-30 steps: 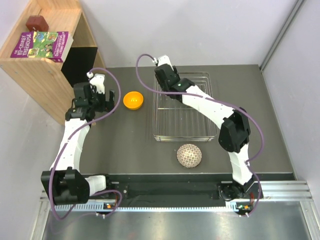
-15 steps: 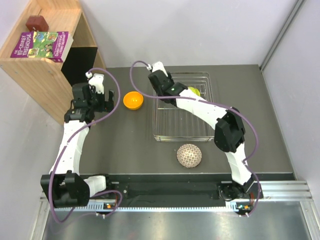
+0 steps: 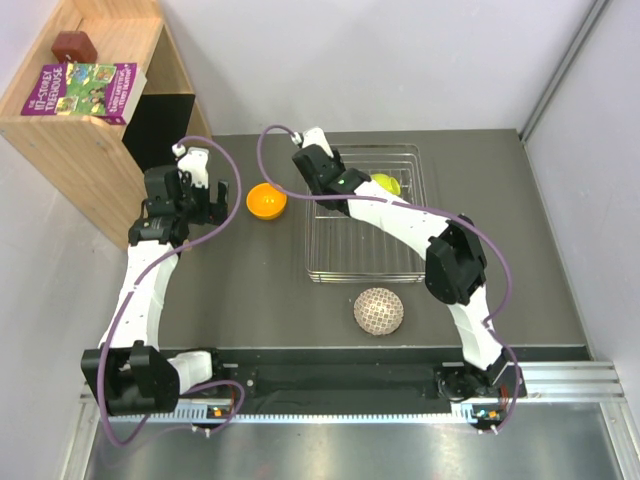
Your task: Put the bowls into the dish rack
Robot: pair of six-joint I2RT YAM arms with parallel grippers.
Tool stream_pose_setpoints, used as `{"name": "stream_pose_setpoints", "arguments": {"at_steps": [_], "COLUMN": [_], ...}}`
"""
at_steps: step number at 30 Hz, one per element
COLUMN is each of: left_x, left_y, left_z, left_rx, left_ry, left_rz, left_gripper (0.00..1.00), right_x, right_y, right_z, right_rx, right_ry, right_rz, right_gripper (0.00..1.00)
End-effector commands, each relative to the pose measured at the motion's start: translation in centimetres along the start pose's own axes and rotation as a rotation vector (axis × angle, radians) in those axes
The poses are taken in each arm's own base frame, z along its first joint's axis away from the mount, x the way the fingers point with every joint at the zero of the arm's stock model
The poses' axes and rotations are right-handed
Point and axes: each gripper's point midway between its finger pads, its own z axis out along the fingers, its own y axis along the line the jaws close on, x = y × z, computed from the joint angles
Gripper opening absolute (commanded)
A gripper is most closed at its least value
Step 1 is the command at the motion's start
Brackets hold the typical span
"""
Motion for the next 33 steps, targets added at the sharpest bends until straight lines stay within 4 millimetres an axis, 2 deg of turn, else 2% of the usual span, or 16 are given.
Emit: {"name": "stream_pose_setpoints", "arguments": {"at_steps": [1,7,12,16,28,33], "left_x": [-0.9,-0.7,-0.5,-0.3,0.0,0.0], "left_y": [-0.1,-0.1,-0.3,-0.4,-0.2,-0.3], "left_z": [-0.4,-0.2,-0.1,-0.1,-0.2,0.0], "left_rx": [0.01,0.012,0.019,0.022,0.013,0.021], "left_ry": [-0.043,-0.037,-0.035,-0.034,-0.025,-0.023], "left_rz": [0.009,0.008,0.003,-0.002,0.008,0.005], "left_gripper": [0.99,0.99,0.99,0.99,0.99,0.99], "right_x": [-2.2,-4.0,-4.7,-4.5,-3.1,-2.8], "right_y": [-0.1,-1.3,-2.2,-2.2,-1.6,-1.2], "right_z": [-0.7,-2.2,-3.0,-2.7,0.7,1.3], "right_rx": [0.023,0.041,0.058,0.064,0.072,0.061], "right_ry": [-0.062,-0.102,-0.119,-0.117,-0.061,-0.049], "right_rz": [0.061,0.097,0.106,0.101,0.11,0.105], "right_gripper": [0.0,0.0,0.0,0.0,0.0,0.0]}}
